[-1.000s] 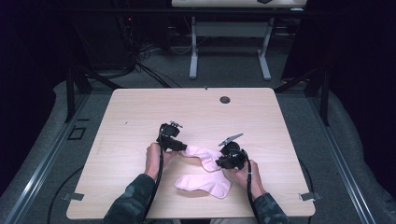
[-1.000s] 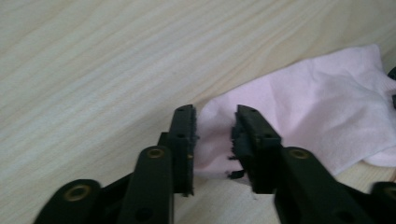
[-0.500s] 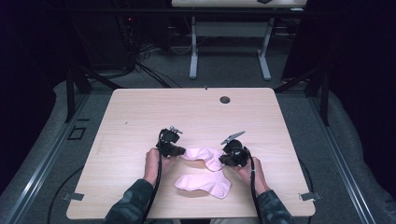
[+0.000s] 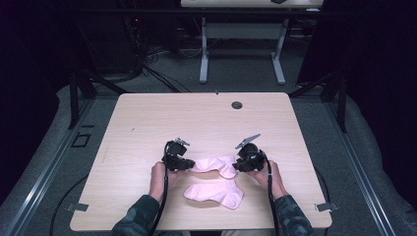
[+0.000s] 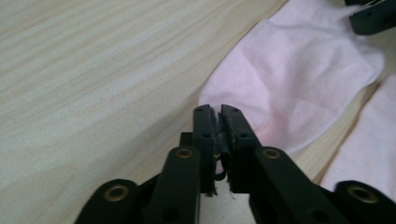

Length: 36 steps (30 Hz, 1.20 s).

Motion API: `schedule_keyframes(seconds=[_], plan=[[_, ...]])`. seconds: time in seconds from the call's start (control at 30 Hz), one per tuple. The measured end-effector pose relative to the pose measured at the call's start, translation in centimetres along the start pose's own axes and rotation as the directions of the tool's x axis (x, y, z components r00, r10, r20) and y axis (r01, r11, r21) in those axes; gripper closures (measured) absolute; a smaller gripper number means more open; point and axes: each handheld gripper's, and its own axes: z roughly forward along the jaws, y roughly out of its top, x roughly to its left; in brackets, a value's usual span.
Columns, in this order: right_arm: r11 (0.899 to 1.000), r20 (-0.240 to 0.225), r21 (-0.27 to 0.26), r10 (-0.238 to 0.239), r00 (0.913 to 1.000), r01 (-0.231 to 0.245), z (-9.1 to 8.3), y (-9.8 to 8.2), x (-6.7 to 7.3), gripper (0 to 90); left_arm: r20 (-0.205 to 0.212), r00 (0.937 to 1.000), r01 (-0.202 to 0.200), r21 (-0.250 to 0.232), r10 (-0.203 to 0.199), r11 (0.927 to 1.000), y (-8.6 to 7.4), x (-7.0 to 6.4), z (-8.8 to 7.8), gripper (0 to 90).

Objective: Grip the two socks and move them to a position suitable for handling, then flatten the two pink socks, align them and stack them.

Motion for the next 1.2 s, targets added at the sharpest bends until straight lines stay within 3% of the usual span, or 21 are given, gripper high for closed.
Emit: schedule_keyframes(seconds=[0.07, 0.2, 0.33, 0.47, 0.57, 0.8, 0.87, 0.9, 1.2], plan=[[0.999, -0.017, -0.039, 0.022, 0.9996, -0.023, -0.7, -0.2, -0.3, 61.1, 0.009, 0.9998, 0.017, -0.032, -0.016, 0.9994, 0.1, 0.0, -1.0, 66.5], [0.994, -0.005, -0.086, 0.061, 0.9981, -0.061, -2.3, -0.5, -0.5, 56.5, -0.03, 0.999, 0.031, -0.086, -0.034, 0.9958, 0.5, -0.1, -2.7, 50.6], [0.993, 0.015, -0.083, 0.091, 0.9957, -0.09, -2.0, -0.5, -0.3, 54.5, -0.046, 0.9984, 0.029, -0.043, -0.031, 0.9987, 0.8, 0.0, -1.8, 42.6], [0.995, 0.02, -0.056, 0.087, 0.996, -0.086, -1.1, -0.4, -0.1, 53.6, -0.046, 0.9986, 0.026, 0.013, -0.025, 0.9996, 0.5, -0.3, 0.0, 42.2], [0.996, 0.018, -0.037, 0.087, 0.996, -0.087, -0.5, -0.4, 0.1, 54.3, -0.051, 0.9984, 0.026, 0.039, -0.024, 0.9989, 0.4, -0.4, 0.8, 43.3], [0.996, 0.034, -0.011, 0.083, 0.9959, -0.083, 0.3, -0.5, 0.6, 60.4, -0.094, 0.9952, -0.019, 0.089, 0.027, 0.9959, 0.5, -1.1, 1.7, 55.0], [0.994, 0.044, -0.04, 0.102, 0.9938, -0.101, 0.8, -0.6, 0.9, 61.9, -0.1, 0.9942, -0.031, 0.088, 0.039, 0.9957, 0.5, -1.1, 1.8, 57.4], [0.998, 0.048, 0.003, 0.07, 0.9964, -0.07, 0.5, -0.5, 0.8, 62.6, -0.107, 0.993, -0.04, 0.091, 0.049, 0.995, 0.5, -1.2, 1.8, 59.2], [0.997, 0.041, -0.014, 0.08, 0.996, -0.079, 0.6, -0.7, 0.9, 79.1, -0.135, 0.9861, -0.084, 0.096, 0.096, 0.9918, 0.4, -1.4, 1.8, 75.9]])
